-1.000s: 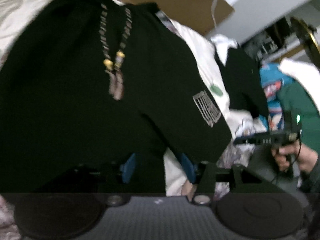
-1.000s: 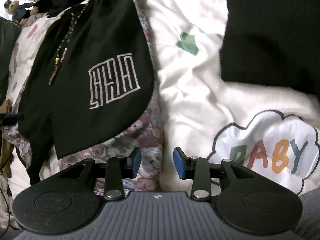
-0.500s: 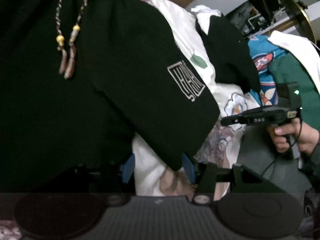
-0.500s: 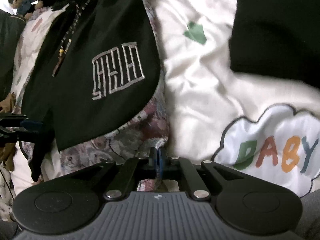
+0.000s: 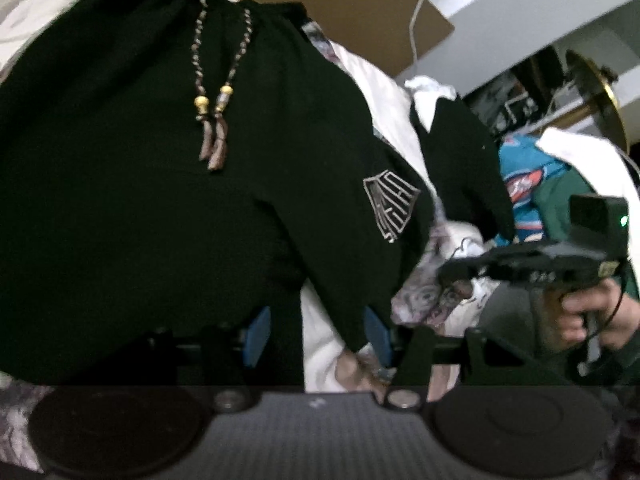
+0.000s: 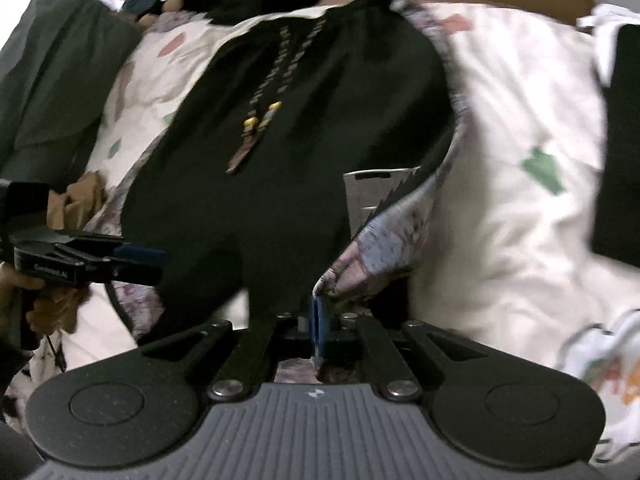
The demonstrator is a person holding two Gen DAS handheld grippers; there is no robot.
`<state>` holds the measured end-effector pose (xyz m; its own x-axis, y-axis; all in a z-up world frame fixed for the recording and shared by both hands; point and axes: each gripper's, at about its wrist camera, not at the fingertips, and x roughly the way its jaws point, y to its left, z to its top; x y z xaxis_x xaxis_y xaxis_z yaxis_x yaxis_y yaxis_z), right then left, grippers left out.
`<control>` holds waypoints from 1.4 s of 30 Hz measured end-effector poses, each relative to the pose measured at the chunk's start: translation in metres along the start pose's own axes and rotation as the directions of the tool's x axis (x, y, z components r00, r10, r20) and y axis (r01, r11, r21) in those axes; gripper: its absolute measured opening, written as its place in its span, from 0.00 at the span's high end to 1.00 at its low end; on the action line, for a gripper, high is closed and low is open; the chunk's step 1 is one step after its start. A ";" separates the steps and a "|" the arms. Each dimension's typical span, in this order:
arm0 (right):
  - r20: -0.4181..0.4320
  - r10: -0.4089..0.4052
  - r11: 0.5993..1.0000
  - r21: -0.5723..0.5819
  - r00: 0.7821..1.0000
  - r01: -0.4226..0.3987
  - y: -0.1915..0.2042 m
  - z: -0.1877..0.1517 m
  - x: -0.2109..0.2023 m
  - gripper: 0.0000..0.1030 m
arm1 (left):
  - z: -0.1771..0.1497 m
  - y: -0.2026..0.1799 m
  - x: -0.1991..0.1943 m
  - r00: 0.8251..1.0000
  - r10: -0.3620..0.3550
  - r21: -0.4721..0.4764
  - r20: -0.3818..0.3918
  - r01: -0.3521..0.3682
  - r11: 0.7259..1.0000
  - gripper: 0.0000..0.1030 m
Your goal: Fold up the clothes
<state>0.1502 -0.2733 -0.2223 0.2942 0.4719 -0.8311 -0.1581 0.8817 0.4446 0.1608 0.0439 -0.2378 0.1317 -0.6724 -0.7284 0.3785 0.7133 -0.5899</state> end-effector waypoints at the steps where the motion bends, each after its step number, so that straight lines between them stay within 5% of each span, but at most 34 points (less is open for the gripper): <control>1: -0.004 0.001 1.000 -0.006 1.000 -0.001 0.004 0.000 0.003 0.98 | -0.003 0.003 -0.003 1.000 0.006 -0.006 0.010 -0.006 1.000 0.47; 7: -0.056 0.009 1.000 -0.015 0.998 -0.010 0.040 0.001 0.030 0.93 | -0.017 0.027 -0.018 0.999 0.019 -0.055 0.035 -0.017 0.998 0.47; 11: -0.085 0.085 0.996 -0.035 0.993 -0.088 0.050 0.000 0.027 0.88 | -0.020 0.032 -0.021 0.999 0.018 -0.068 0.043 -0.015 0.998 0.47; 18: -0.023 0.024 1.000 0.001 0.999 -0.024 0.025 0.008 -0.002 0.86 | -0.015 0.028 -0.024 0.998 0.012 -0.053 0.061 -0.009 0.999 0.47; 25: -0.048 -0.026 0.996 0.085 0.998 0.030 0.001 -0.001 -0.001 0.86 | -0.012 0.023 -0.021 0.998 0.015 -0.043 0.060 -0.012 0.999 0.47; 29: -0.054 -0.022 0.990 0.139 0.998 0.029 -0.002 -0.006 0.012 0.66 | -0.017 0.025 -0.020 0.999 0.017 -0.049 0.048 -0.014 0.999 0.46; 34: -0.060 -0.008 0.973 0.228 0.998 0.021 -0.008 -0.003 0.027 0.53 | -0.023 0.033 -0.020 0.999 0.027 -0.074 0.044 -0.024 0.997 0.46; 39: -0.097 0.005 0.930 0.367 0.995 0.031 -0.026 -0.007 0.049 0.54 | -0.024 0.039 -0.021 0.998 0.033 -0.092 0.048 -0.028 0.995 0.46; 42: -0.091 0.026 0.908 0.420 0.995 0.015 -0.033 -0.011 0.049 0.79 | -0.024 0.040 -0.020 0.998 0.033 -0.096 0.045 -0.028 0.995 0.46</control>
<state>0.1594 -0.2791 -0.2809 0.2027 0.4923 -0.8465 0.2566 0.8075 0.5311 0.1510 0.0908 -0.2549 0.1854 -0.6571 -0.7307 0.2852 0.7475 -0.5999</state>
